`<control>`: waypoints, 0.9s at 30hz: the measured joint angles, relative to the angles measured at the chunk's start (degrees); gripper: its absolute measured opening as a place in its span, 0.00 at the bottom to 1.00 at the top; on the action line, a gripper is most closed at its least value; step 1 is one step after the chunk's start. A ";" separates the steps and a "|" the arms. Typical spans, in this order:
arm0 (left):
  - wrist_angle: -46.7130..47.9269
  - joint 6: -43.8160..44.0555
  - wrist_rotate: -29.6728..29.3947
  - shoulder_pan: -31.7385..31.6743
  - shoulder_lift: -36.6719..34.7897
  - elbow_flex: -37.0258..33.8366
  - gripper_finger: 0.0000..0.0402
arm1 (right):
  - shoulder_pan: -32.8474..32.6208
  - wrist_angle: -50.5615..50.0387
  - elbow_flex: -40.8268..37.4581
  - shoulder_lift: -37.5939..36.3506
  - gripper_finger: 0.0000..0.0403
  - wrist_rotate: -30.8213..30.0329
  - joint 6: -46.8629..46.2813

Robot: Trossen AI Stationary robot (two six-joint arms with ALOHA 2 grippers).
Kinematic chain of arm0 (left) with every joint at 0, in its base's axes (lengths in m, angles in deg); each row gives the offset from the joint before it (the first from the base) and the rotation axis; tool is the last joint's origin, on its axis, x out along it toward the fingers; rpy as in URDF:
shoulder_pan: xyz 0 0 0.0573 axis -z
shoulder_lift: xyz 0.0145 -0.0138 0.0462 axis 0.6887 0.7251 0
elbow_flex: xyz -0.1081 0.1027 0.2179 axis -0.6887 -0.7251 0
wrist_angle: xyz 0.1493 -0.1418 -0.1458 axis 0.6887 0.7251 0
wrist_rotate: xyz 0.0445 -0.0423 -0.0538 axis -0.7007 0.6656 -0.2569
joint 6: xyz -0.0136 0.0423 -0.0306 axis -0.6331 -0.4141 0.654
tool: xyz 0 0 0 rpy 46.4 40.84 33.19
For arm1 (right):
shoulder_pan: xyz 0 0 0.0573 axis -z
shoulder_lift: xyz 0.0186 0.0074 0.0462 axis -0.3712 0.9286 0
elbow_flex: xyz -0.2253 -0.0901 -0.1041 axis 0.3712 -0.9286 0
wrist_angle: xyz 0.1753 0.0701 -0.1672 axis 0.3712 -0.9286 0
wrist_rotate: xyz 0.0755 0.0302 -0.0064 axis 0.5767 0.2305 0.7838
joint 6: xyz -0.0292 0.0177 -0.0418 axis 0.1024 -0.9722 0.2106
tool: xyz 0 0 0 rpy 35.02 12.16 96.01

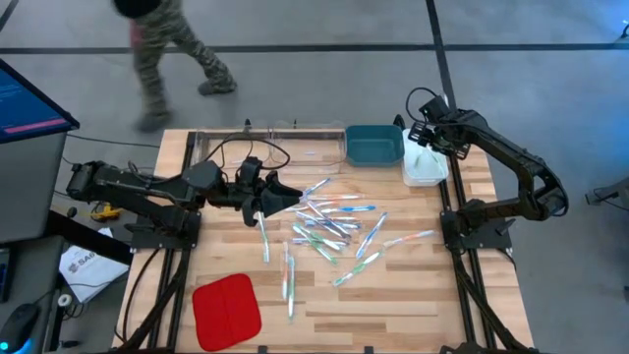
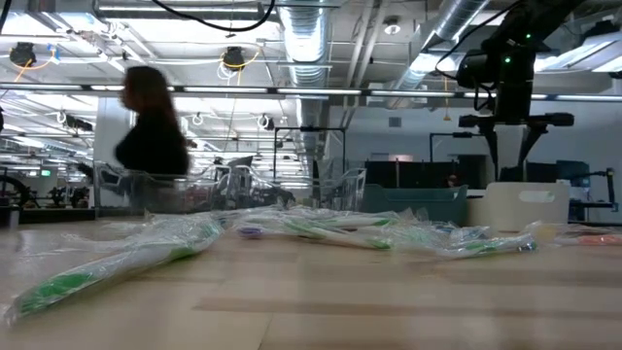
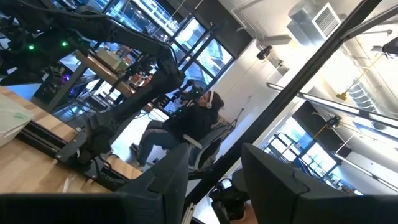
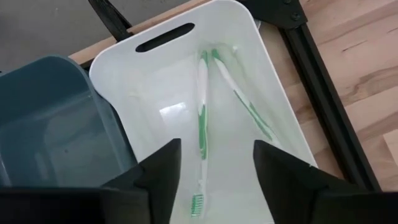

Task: Pick & Place Toothbrushes
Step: Put the green toothbrush into the white bin

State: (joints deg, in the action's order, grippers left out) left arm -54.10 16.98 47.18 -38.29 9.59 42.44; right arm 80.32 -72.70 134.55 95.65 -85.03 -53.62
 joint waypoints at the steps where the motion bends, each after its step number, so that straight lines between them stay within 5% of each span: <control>1: 0.00 0.00 0.00 0.08 -0.01 0.00 0.36 | -0.01 0.23 0.00 0.00 0.51 0.01 0.01; 14: 0.00 0.00 -0.30 0.07 0.00 0.00 0.36 | -2.49 1.66 2.79 -1.19 0.54 5.84 3.96; 27: -0.04 -1.62 -0.26 0.07 0.00 0.00 0.36 | -15.83 9.48 4.76 -10.88 0.51 20.58 21.27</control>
State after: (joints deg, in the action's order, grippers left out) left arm -54.15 15.36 46.92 -38.22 9.59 42.44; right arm 64.49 -63.23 139.31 84.78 -64.45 -32.35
